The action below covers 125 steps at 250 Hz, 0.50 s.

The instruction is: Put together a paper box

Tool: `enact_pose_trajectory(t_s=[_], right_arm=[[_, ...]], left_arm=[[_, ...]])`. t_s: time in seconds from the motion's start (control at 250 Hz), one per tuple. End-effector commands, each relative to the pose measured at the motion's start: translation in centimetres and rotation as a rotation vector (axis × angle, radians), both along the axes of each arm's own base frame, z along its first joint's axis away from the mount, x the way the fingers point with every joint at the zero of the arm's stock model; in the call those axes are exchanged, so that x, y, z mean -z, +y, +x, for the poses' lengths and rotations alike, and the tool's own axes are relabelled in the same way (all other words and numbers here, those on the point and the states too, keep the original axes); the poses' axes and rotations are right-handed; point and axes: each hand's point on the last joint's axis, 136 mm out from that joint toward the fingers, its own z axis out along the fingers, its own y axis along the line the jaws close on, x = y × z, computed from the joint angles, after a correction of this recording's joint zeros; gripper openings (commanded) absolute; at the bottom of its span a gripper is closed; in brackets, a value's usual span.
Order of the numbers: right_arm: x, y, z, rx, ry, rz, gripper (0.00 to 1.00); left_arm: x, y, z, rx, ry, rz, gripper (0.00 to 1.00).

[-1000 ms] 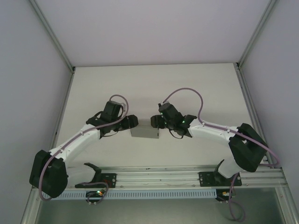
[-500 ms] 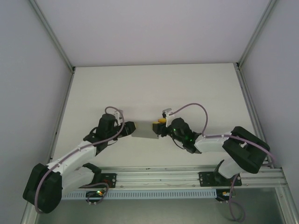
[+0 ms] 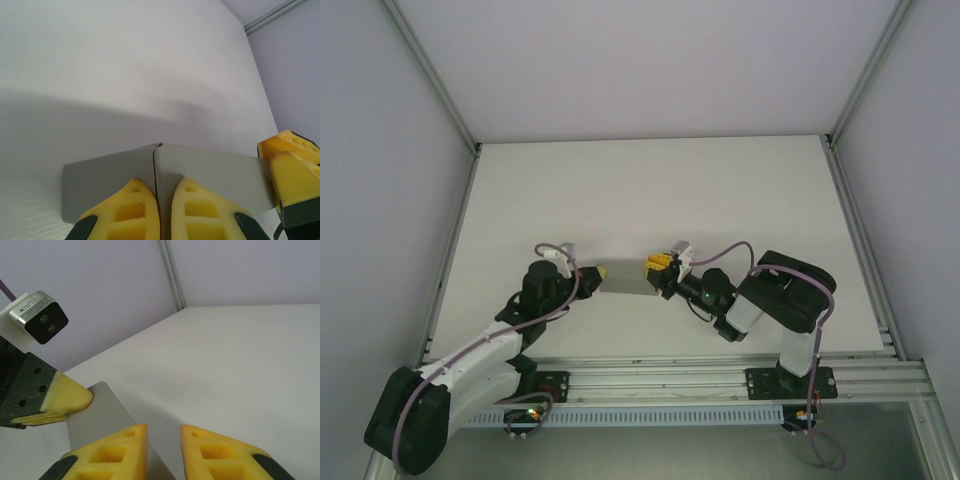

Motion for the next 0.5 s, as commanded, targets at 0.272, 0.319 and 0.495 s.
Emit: enact_pose_trajectory(t_s=[0.272,0.319,0.495], right_arm=[[8.1,-2.6,-0.4,0.026,0.42,-0.415,0.51],[6.8,-2.7,0.4,0.051,0.444,-0.45,0.58],[2.0,-1.8,1.7,-0.03,0.493,-0.471,0.72]], left_arm=[[6.4,2.9,-3.1,-0.009,0.301,0.269,0.19],[6.3,3.2,-2.9,-0.018,0.314,0.297,0.26],[5.8,3.0,-2.7,0.022,0.332,0.359,0.41]])
